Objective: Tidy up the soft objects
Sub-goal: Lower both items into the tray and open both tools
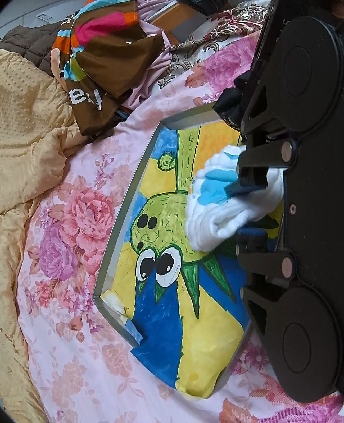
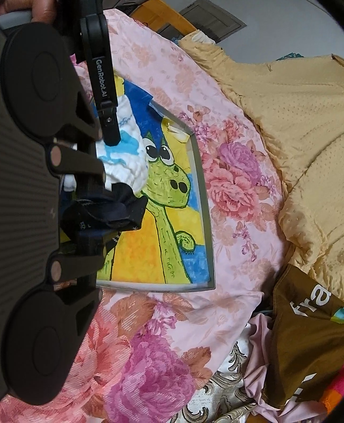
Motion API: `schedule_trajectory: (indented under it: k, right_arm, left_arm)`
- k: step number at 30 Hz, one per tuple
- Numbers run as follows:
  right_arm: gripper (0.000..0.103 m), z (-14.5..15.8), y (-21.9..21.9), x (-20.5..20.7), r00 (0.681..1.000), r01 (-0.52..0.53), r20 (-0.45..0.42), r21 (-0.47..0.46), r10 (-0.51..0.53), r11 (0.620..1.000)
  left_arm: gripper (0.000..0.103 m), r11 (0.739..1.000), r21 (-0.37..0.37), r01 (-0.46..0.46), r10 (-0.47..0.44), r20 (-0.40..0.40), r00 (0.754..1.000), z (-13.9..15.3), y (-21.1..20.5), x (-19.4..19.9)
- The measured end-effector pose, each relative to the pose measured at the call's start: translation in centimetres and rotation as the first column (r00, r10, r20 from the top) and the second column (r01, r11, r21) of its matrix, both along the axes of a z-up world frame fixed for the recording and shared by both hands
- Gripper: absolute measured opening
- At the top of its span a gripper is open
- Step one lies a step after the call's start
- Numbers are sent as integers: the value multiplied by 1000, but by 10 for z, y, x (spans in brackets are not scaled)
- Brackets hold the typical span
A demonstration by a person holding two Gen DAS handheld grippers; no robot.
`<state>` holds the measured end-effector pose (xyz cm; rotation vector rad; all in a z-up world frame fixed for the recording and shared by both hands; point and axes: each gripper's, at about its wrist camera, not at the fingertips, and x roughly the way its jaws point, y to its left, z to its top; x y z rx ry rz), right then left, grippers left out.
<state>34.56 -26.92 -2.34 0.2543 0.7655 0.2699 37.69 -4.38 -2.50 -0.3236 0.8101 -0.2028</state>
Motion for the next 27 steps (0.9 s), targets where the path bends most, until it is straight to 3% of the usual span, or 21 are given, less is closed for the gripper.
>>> schedule_trajectory:
  k: [1, 3, 11, 19, 27]
  right_arm:
    - [36, 1, 1, -1, 1000, -2, 4, -7, 2, 1000]
    - [50, 3, 2, -3, 1000, 0, 16, -30, 0, 1000]
    - [68, 14, -3, -14, 997, 23, 70, -68, -18, 997]
    - [86, 34, -11, -42, 990, 44, 134, -83, -32, 996]
    - [99, 55, -21, -88, 976, 75, 207, -56, -62, 996]
  left_arm:
    - [39, 1000, 4, -2, 2, 5, 1000, 1, 0, -1]
    - [47, 1000, 15, -6, 6, 14, 1000, 2, 0, -5]
    - [70, 999, 43, -31, 28, 57, 998, 15, 2, -22]
    - [86, 996, 83, -43, 28, 175, 984, 43, 6, -59]
    - [95, 994, 106, -40, 10, 274, 962, 72, 9, -112]
